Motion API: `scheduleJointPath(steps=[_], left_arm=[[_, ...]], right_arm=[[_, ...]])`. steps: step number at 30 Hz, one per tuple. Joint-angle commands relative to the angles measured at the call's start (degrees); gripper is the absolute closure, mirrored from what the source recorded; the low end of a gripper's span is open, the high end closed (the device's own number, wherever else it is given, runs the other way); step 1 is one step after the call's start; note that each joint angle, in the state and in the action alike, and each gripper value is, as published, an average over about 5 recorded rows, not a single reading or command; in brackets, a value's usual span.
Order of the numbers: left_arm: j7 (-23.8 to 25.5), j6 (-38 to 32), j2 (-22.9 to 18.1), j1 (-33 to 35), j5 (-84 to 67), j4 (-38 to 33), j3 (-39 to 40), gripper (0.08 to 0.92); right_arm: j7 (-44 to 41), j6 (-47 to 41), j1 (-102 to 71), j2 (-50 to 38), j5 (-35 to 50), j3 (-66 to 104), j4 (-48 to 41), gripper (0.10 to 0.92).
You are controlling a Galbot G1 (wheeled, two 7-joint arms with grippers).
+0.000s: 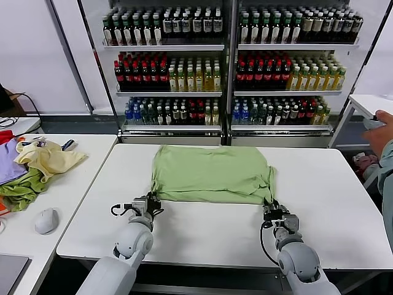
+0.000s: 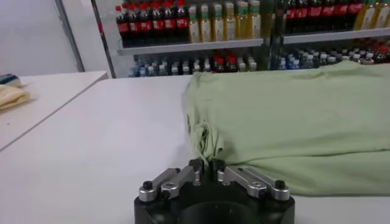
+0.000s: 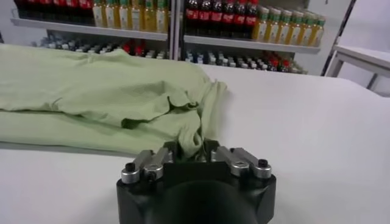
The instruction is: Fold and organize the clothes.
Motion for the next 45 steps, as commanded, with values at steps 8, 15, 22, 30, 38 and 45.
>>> scheduleJointPath(steps=[8, 15, 22, 30, 38, 45], left_arm=[[1.07, 0.03, 1.02, 8.49, -0.51, -10.17, -2.10, 0.886], [1.12, -0.29, 2.65, 19.27, 0.45, -21.18, -4.86, 0.886], [1.70, -0.61, 3.53, 31.46, 1.54, -30.12, -9.09, 0.886], [2.75, 0.13, 2.91, 38.76, 6.08, -34.73, -10.86, 0.885], [3.65, 1.54, 3.66, 39.34, 6.28, -38.39, -13.40, 0.713], [3.60, 1.03, 5.96, 33.21, 1.18, -37.02, -17.29, 0.514]], right_arm=[[-0.94, 0.71, -10.23, -1.75, 0.14, 4.91, 12.20, 0.882], [-0.98, 1.73, -20.68, -2.12, -2.65, 8.10, 23.02, 0.882], [-0.69, 2.08, -29.92, -1.05, -5.78, 9.80, 29.44, 0.882], [-0.66, 1.00, -36.14, 0.97, -10.48, 10.09, 31.53, 0.882], [-1.21, 2.47, -36.33, 1.08, -11.65, 10.83, 35.56, 0.723], [-0.54, 2.34, -26.45, -0.60, -5.36, 11.84, 34.17, 0.524]])
